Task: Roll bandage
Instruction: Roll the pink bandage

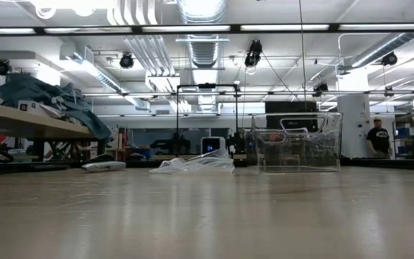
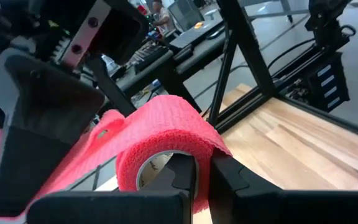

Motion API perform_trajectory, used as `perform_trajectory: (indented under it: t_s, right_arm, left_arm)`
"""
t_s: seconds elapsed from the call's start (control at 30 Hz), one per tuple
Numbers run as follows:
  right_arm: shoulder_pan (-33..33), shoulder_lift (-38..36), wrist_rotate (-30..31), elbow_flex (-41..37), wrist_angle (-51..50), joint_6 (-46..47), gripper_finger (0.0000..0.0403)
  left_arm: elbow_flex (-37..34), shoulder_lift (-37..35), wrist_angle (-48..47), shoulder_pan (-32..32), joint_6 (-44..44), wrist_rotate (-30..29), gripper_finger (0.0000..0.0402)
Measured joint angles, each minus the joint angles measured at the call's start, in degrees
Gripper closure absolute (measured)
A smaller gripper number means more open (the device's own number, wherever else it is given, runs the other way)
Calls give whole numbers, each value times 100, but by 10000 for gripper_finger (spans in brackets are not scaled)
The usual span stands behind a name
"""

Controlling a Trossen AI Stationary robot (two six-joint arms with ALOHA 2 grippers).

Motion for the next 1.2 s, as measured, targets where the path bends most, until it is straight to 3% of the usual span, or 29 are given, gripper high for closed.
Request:
perform_trajectory:
  t_s: [0.17, 0.43, 0.73, 0.97, 1.13, 1.2]
  right_arm:
    - [-165, -1, -294, -7, -309, 233, 379]
    - [-399, -48, -989, -8, -499, 747, 266]
    - [-748, -141, -949, -20, -1132, 512, 166]
    - [-966, -227, -954, -38, -1730, -80, 145]
    - [-889, -243, -1032, -209, -1610, -743, 152]
    - [-792, -240, -1254, -464, -1110, -921, 157]
  left_arm:
    - [0, -29, 106, -2, -157, 36, 393]
    - [0, -109, -11, 4, -307, 126, 393]
    - [0, -144, 35, -4, -404, 364, 393]
    - [0, -356, 219, 1, -743, 552, 393]
    - [2, -625, 349, 11, -1369, 445, 393]
    - [2, -775, 398, 11, -1600, 438, 393]
